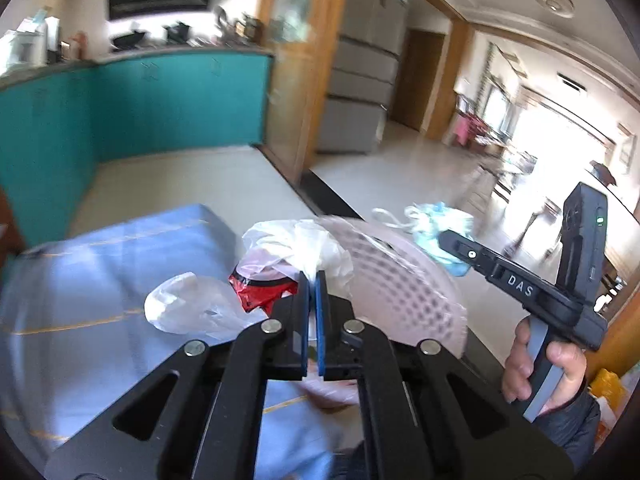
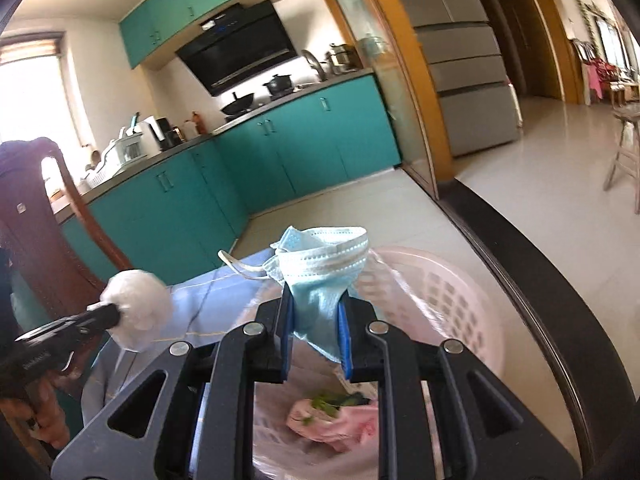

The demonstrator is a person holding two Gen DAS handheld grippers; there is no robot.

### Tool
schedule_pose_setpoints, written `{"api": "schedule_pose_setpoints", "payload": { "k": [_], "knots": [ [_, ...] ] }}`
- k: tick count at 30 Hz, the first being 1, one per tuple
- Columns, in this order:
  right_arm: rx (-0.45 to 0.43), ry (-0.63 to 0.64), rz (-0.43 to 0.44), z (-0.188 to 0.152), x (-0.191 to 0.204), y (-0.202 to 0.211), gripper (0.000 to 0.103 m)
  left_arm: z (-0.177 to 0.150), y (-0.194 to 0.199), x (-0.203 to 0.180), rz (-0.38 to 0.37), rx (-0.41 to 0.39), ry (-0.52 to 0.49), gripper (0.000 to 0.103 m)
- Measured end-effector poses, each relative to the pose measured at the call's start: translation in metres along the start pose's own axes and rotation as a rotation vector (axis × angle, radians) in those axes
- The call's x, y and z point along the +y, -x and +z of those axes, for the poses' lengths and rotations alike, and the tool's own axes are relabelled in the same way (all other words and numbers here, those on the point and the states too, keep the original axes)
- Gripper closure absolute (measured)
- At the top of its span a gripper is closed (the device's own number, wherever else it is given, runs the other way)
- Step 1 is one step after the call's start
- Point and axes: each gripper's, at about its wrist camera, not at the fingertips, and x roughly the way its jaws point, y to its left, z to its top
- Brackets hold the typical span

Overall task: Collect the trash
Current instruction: 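Open the right tool over the basket dropping the mask while the left tool drops the white bag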

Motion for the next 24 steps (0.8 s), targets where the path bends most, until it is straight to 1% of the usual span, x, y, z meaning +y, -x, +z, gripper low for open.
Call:
{"api": "schedule_pose_setpoints", "payload": {
  "k": [4, 5, 6, 8, 10, 11, 13, 15, 17, 19, 20, 21, 22, 24],
  "knots": [
    [0.016, -0.008, -0.03, -0.003, -0.01, -0.002, 0.084, 0.0, -0.045, -0.02, -0.013, 0.065, -0.027, 0.094],
    [0.019, -0.012, -0.036, -0.004, -0.012, -0.003, 0.084, 0.0, -0.056, -0.024, -0.017, 0.08, -0.039, 0.087],
    [0.021, -0.015, -0.038, -0.003, -0.014, -0.003, 0.084, 0.0, -0.062, -0.023, -0.021, 0.092, -0.039, 0.065],
    [0.032, -0.02, -0.039, -0.004, -0.016, -0.006, 0.084, 0.002, -0.068, -0.022, -0.005, 0.086, -0.006, 0.034],
    [0.051, -0.012, -0.039, -0.006, -0.014, -0.011, 0.084, 0.004, -0.065, -0.017, 0.003, 0.069, 0.012, 0.034],
    [0.06, -0.007, -0.037, -0.006, -0.013, -0.013, 0.084, 0.005, -0.061, -0.014, 0.021, 0.059, 0.013, 0.033],
    [0.091, 0.013, -0.036, -0.009, -0.008, -0.022, 0.084, 0.009, -0.056, -0.008, 0.073, 0.03, 0.01, 0.032],
    [0.124, 0.031, -0.037, -0.011, -0.003, -0.029, 0.083, 0.005, -0.041, -0.003, 0.125, -0.002, 0.006, 0.028],
    [0.16, 0.049, -0.061, -0.015, 0.001, -0.038, 0.073, 0.0, -0.028, 0.004, 0.16, -0.026, 0.005, 0.025],
    [0.16, 0.052, -0.089, -0.016, 0.004, -0.041, 0.043, -0.007, -0.013, 0.007, 0.19, -0.039, 0.003, 0.021],
    [0.151, 0.045, -0.098, -0.016, 0.004, -0.041, 0.037, -0.011, -0.008, 0.01, 0.205, -0.042, 0.001, 0.019],
    [0.14, 0.026, -0.105, -0.016, 0.002, -0.04, 0.027, -0.014, -0.002, 0.011, 0.221, -0.044, 0.0, 0.017],
    [0.133, 0.009, -0.104, -0.017, -0.002, -0.038, 0.024, -0.015, 0.003, 0.013, 0.236, -0.047, 0.0, 0.016],
    [0.101, -0.052, -0.09, -0.018, -0.009, -0.033, 0.024, -0.022, 0.02, 0.017, 0.276, -0.056, 0.005, 0.012]
  ]
}}
